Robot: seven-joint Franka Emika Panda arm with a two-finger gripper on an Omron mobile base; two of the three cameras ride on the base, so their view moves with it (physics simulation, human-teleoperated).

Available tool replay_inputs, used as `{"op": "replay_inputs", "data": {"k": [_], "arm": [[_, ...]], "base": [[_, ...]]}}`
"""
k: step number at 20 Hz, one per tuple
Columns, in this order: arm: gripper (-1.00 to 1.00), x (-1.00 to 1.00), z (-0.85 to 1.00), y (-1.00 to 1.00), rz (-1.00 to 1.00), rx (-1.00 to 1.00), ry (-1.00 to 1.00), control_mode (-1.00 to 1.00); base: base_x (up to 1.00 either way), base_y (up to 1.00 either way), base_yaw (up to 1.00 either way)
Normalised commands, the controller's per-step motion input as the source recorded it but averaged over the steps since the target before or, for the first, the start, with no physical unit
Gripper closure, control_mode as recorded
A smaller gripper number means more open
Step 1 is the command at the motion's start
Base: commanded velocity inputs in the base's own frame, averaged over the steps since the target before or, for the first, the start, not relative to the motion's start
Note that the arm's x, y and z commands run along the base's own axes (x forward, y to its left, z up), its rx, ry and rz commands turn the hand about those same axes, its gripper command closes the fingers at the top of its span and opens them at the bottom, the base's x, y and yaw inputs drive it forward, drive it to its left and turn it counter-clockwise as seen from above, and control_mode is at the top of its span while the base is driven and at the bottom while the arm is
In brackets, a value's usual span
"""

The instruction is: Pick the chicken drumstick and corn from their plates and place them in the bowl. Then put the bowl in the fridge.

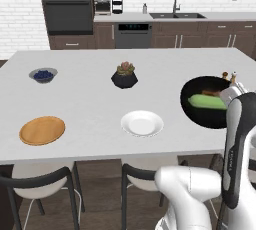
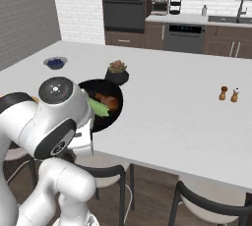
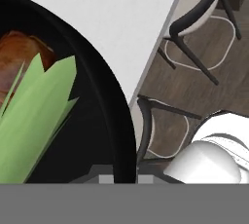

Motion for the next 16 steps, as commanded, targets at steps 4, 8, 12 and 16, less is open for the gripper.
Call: {"op": "replay_inputs", "data": {"k": [4,8,12,16], "arm": [[1.0,0.0,0.0,0.0,0.0,0.0,0.0,1.0],[1.0,0.0,0.0,0.0,0.0,0.0,0.0,1.0],[1.0,0.0,0.0,0.0,0.0,0.0,0.0,1.0],[1.0,0.0,0.0,0.0,0.0,0.0,0.0,1.0]], "base": [[-0.21,-0.5,-0.26],[0.0,-0.29,-0.71],[-0.01,-0.08,-0.92],[-0.03,0.0,-0.94]]}}
